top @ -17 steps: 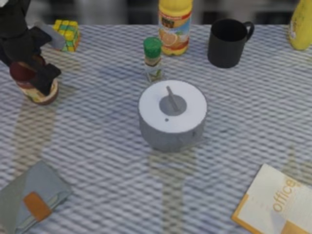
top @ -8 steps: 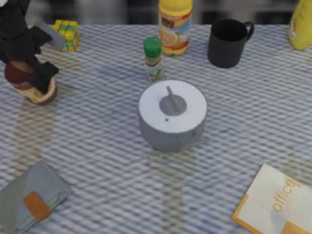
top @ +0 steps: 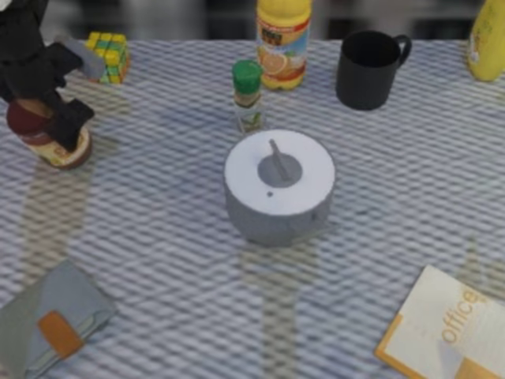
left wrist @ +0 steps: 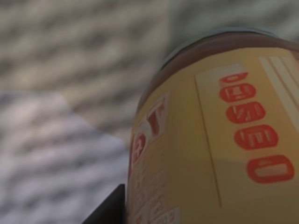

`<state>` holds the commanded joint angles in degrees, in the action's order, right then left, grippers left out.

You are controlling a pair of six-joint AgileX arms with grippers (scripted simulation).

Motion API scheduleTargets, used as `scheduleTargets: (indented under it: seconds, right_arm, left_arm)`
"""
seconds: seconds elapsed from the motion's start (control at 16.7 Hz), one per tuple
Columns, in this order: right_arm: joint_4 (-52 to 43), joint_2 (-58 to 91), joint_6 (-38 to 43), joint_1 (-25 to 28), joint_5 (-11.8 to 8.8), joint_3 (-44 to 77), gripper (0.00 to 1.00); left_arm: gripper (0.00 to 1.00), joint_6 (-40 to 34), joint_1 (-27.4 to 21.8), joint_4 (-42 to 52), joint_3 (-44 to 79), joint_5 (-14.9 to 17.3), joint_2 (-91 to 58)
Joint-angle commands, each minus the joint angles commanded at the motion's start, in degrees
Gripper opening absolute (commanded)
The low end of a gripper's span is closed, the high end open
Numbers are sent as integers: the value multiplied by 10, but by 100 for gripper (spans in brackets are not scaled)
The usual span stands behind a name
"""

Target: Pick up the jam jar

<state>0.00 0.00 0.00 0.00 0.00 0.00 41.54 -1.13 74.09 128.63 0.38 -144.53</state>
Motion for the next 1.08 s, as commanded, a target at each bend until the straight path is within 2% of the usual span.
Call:
scheduleTargets:
  seconds: [0.6,1.08]
  right_arm:
    - [0,0,0,0,0,0,100]
    - [0,0,0,0,0,0,100]
  left_arm:
    - [0,0,-1,1,-9,0,9]
    - [0,0,8,25,-194,-3,227]
